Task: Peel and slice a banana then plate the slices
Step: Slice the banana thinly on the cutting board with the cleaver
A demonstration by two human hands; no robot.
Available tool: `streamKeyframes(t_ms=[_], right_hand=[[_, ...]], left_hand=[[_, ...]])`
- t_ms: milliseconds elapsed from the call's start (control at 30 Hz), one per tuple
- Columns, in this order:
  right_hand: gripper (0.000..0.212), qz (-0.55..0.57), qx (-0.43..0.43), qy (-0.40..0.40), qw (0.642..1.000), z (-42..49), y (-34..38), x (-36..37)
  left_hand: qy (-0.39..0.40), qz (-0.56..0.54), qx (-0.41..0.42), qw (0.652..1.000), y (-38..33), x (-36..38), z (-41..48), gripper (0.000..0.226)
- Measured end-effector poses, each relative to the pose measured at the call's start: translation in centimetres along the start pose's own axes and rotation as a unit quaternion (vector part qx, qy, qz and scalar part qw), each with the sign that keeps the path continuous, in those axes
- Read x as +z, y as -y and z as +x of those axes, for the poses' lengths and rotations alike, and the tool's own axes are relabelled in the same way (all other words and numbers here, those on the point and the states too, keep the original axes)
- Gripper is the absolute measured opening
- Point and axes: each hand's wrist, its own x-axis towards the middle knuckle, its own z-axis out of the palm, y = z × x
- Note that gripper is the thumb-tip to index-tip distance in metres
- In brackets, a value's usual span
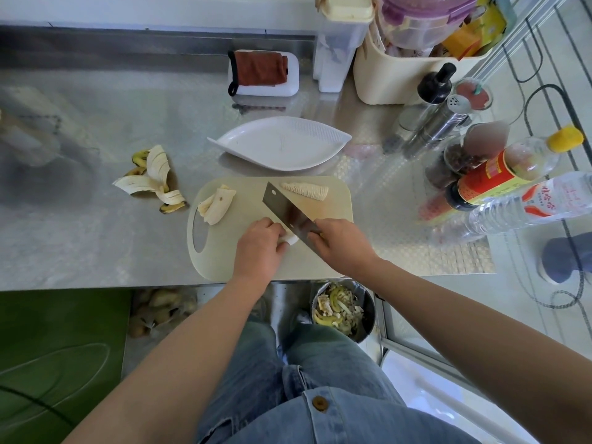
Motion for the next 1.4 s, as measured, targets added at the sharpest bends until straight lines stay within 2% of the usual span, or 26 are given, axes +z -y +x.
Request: streamKeyframes(t_ms=[300, 533, 967, 1233, 1400], right_hand=[[0.023, -0.014, 0.023, 0.030, 0.999, -0.7, 0.0, 0.3], [0.022, 0.022, -0.005, -0.019, 1.000, -0.6, 0.5, -0.3], [0.022, -0.024, 0.035, 0.028, 0.999, -1.0, 0.4, 0.8], [0.022, 0.016, 0.002, -0.015, 1.000, -1.1, 1.0, -0.4], [0.023, -0.005, 0.001, 0.007, 1.000, -1.0, 0.9, -0.1]], left_hand=[[0.003, -0.015, -0.005, 1.000, -0.1, 0.1, 0.0, 0.017], [0.000, -0.014, 0.008, 1.000, 0.2, -0.1, -0.3, 0.018], [-0.007, -0.025, 0.005, 1.000, -0.1, -0.2, -0.5, 0.018], [-0.012, 0.004, 0.008, 1.000, 0.2, -0.2, -1.1, 0.022], [-0.019, 0.008, 0.007, 1.000, 0.5, -0.4, -1.3, 0.020]])
